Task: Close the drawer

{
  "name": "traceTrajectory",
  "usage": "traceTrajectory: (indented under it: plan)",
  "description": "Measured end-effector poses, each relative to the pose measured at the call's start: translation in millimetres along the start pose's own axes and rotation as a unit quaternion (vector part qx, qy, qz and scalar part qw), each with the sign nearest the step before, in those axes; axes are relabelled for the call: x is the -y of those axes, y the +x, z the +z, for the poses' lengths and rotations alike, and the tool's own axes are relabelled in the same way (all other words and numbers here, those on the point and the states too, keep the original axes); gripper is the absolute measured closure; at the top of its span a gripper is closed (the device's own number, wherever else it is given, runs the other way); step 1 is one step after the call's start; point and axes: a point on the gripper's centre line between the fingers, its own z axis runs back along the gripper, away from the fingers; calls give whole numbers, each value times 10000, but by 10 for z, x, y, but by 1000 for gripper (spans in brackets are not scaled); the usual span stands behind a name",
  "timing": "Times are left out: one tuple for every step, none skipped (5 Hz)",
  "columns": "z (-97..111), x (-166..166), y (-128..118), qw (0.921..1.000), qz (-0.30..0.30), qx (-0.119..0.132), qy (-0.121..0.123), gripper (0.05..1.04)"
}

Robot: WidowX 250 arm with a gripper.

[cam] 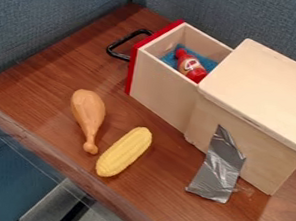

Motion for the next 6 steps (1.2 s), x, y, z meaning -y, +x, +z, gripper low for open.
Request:
traceTrajectory:
  plan:
    - [-251,-77,-42,9999,-104,44,-95,83]
    - [-500,-75,-112,9997,-103,213,-11,83]
    - [-633,36,-118,9988,-287,405,20,83]
    - [-740,33,-101,9980,-198,593,105,83]
    - [-735,64,-16,9958,-271,843,222,83]
    - [-672,59,73,9949,-291,937,248,83]
